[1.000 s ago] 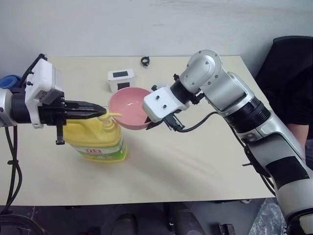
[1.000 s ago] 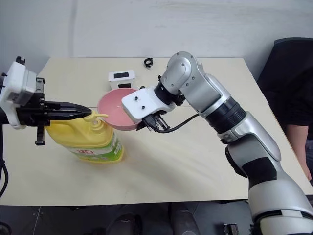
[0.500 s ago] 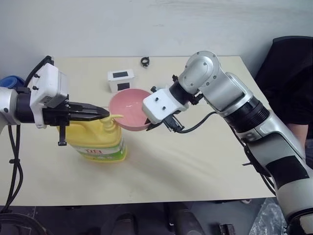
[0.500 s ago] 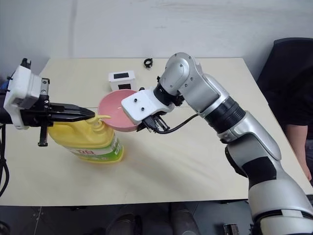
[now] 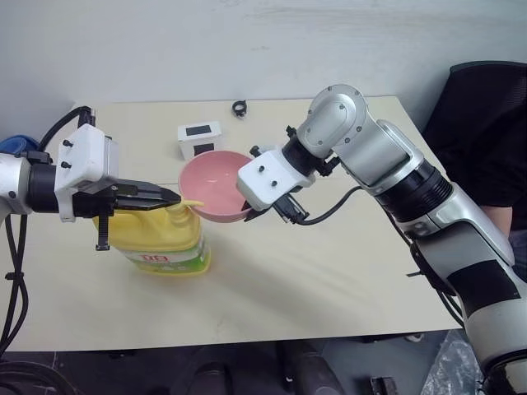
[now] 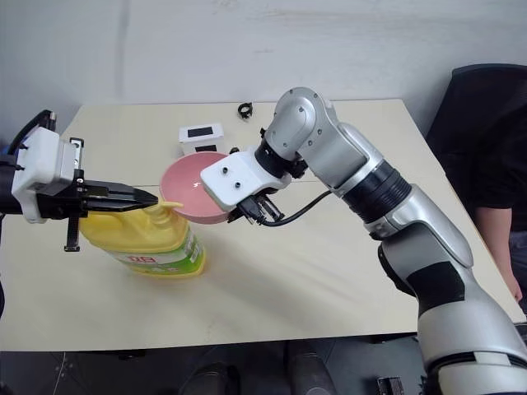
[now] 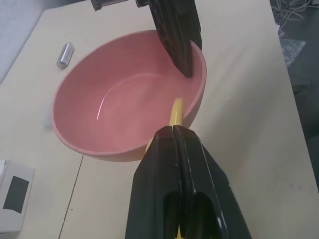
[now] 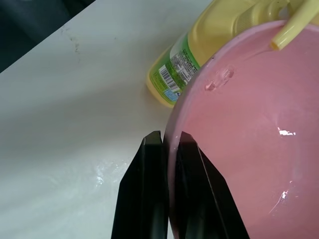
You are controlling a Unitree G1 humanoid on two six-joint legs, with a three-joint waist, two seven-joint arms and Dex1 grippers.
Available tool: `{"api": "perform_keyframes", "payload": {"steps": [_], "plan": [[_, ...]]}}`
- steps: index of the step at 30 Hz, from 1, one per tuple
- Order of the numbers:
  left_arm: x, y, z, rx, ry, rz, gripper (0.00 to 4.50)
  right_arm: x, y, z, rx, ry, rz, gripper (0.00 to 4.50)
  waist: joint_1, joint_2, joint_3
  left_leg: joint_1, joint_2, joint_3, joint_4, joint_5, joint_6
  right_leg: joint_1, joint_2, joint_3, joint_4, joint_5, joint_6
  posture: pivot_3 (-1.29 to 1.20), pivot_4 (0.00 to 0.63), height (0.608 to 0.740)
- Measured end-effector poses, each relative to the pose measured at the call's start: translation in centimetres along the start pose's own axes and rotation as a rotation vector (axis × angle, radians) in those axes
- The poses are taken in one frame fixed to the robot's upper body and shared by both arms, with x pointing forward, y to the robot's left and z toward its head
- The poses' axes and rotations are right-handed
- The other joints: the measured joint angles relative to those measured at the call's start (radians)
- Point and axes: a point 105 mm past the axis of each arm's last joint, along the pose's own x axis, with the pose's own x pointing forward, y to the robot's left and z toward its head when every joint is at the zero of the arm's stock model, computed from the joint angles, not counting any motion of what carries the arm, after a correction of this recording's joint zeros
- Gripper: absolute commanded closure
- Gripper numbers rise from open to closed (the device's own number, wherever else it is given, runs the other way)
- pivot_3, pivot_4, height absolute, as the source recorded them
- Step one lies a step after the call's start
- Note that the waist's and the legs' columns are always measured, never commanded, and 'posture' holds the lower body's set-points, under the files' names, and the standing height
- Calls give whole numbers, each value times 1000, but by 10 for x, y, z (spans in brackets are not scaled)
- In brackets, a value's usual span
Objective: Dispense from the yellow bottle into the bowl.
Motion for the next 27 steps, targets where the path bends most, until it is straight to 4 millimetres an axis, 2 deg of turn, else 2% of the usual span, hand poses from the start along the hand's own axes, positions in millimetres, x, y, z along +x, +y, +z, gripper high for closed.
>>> {"api": "perform_keyframes", "payload": {"steps": [5,6,7,9,11,15,18,20,27], "plan": [[6,4,2,-34,-29,2,4461,0,0,0,1,0,1,4500,-1,0,0,2,0,0,-2,0,0,1,3,1,0,-1,-1,0,150,740],[7,7,6,-44,-46,12,4081,-1,0,0,2,0,0,4500,-2,0,0,2,0,0,-2,0,0,1,1,1,0,-1,-1,0,150,740],[10,18,15,-156,-122,22,3911,0,0,3,-10,-11,0,4500,-2,-2,1,-2,1,-2,-1,0,0,-2,4,1,1,-1,-1,0,150,740],[5,23,29,-228,-187,14,3384,0,0,6,-26,-14,2,4500,-3,-6,2,-11,2,-5,2,0,0,-10,6,0,3,0,-1,0,150,740],[-8,25,49,-254,-244,6,2737,0,4,3,-27,-13,2,4500,-8,-6,2,-24,3,-6,5,0,-1,-22,0,0,8,0,0,0,150,740],[-45,21,80,-265,-299,52,1568,3,22,-21,31,14,8,4500,-10,-6,2,-36,3,-6,6,2,-7,-35,-3,0,8,0,0,0,150,740],[-70,3,88,-317,-267,53,599,11,40,-42,85,34,19,4500,-16,-6,2,-40,3,-6,8,2,-8,-37,-3,-1,7,0,1,0,150,740],[-79,-13,86,-345,-200,52,31,15,51,-56,125,48,12,4500,-16,-6,2,-41,3,-6,10,1,-8,-37,-3,-2,5,1,1,0,150,740],[-89,-70,49,-448,27,133,31,30,81,-112,291,123,-114,4500,-14,-6,2,-37,-4,-5,14,2,-8,-35,2,0,7,1,1,0,150,740]]}}
